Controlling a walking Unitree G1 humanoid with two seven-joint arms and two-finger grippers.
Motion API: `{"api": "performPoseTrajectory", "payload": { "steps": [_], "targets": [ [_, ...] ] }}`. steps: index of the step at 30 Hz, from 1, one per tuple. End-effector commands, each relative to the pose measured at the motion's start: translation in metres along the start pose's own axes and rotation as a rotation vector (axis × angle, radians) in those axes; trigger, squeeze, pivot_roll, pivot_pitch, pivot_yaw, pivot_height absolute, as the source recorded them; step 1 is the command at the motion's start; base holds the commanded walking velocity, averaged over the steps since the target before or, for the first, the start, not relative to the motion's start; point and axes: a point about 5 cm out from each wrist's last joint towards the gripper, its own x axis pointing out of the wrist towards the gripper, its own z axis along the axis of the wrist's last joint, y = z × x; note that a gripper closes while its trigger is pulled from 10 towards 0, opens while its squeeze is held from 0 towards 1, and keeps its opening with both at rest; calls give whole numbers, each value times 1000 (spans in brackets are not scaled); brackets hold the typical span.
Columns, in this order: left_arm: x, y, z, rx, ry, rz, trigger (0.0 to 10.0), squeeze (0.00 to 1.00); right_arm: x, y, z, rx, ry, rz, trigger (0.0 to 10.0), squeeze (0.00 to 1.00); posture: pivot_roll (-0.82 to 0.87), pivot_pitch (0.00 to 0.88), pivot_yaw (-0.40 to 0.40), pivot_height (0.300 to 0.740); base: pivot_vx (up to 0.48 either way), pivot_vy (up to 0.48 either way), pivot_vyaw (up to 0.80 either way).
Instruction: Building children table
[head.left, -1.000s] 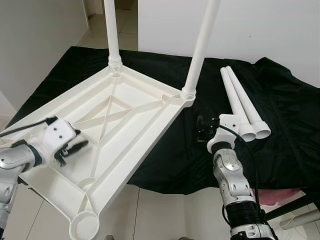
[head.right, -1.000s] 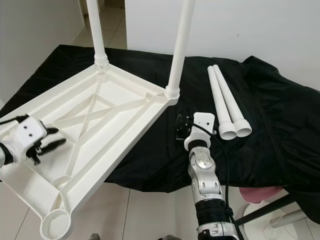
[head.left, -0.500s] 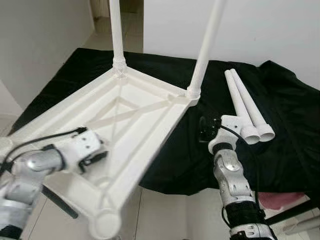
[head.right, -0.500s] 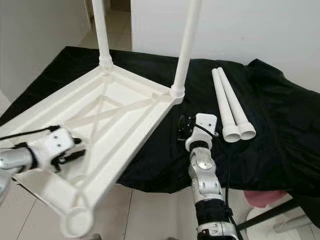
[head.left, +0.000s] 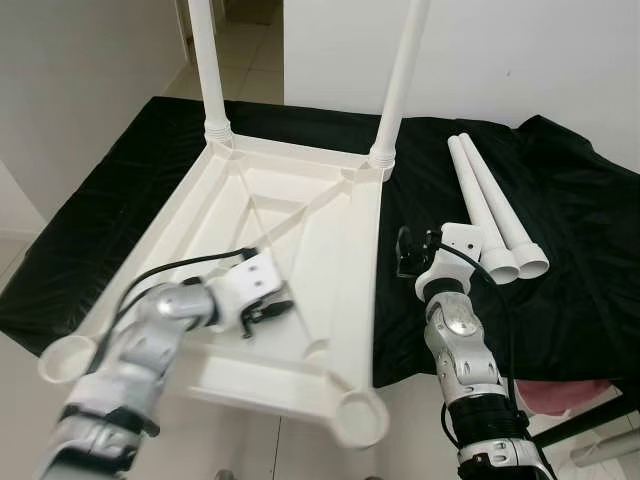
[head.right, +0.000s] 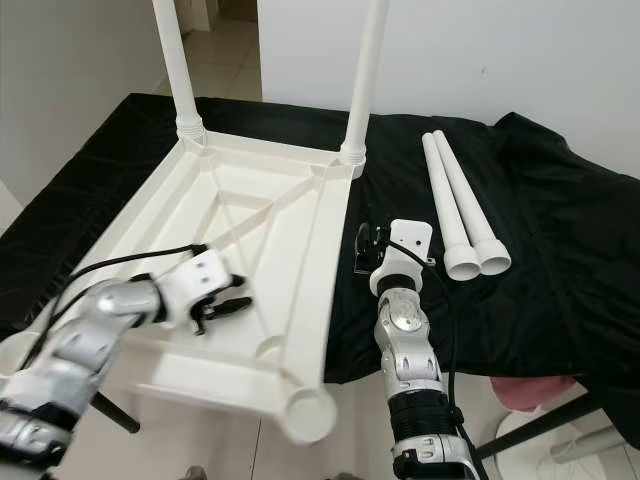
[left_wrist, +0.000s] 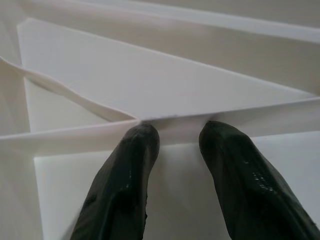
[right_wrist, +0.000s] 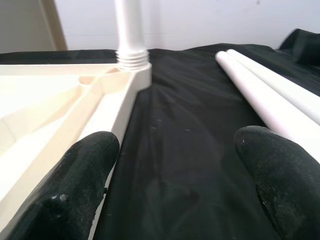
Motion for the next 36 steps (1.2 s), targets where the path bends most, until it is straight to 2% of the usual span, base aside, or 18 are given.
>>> {"api": "performPoseTrajectory", "payload": {
  "steps": [1,4,6,8,11,14,16,17,18,19,20,22,23,24,25,26,28,36],
  "targets": [
    [-4,22,0,-27,1,366,10000,0,1,-3,0,4,-1,-19,10000,0,20,0,-11,740,0,0,0],
    [-14,25,8,-30,-83,365,10000,0,2,-4,1,4,-4,-20,10000,0,20,0,-9,740,0,0,0],
    [-17,26,9,-31,-102,360,10000,0,3,-4,1,3,-5,-21,10000,0,20,0,-9,740,0,0,0],
    [-28,23,14,-44,-169,310,10000,0,3,-5,1,3,-7,-23,10000,0,20,0,-8,740,0,0,0],
    [-32,21,16,-54,-199,275,10000,0,3,-5,1,3,-7,-24,10000,0,21,0,-9,740,0,0,0],
    [-44,5,29,-92,-317,98,10000,0,3,-6,0,2,-7,-26,10000,0,30,0,-11,740,0,0,0],
    [-46,0,33,-73,-344,48,10000,0,4,-6,0,1,-6,-24,10000,0,35,0,-15,740,0,0,0],
    [-46,0,33,-73,-344,48,10000,0,4,-6,0,1,-6,-24,10000,0,35,0,-15,740,0,0,0],
    [-46,-11,35,-49,-336,-34,10000,0,4,-5,0,0,-6,-19,10000,0,38,0,-15,740,0,0,0],
    [-46,-11,35,-49,-336,-34,10000,0,4,-5,0,0,-6,-19,10000,0,38,0,-15,740,0,0,0],
    [-45,-18,34,-19,-313,-85,10000,0,5,-4,0,1,-6,-15,10000,0,39,0,-15,740,0,0,0],
    [-45,-18,34,-19,-313,-85,10000,0,5,-4,0,1,-6,-15,10000,0,39,0,-15,740,0,0,0],
    [-44,-25,33,-1,-293,-140,10000,0,5,-3,0,1,-5,-12,10000,0,42,0,-18,740,0,0,0],
    [-44,-25,33,-1,-293,-140,10000,0,5,-3,0,1,-5,-12,10000,0,42,0,-18,740,0,0,0],
    [-41,-35,29,37,-249,-197,10000,0,5,-3,0,1,-5,-9,10000,0,42,0,-18,740,0,0,0],
    [-41,-35,29,37,-249,-197,10000,0,5,-3,0,1,-5,-9,10000,0,42,0,-18,740,0,0,0],
    [-36,-48,21,95,-185,-265,10000,0,5,-3,0,-2,-5,-8,10000,0,37,0,-14,740,0,0,0],
    [-36,-57,19,103,-154,-298,10000,0,2,-7,-2,-5,-2,-15,10000,0,27,0,-8,740,0,0,0]
  ]
}}
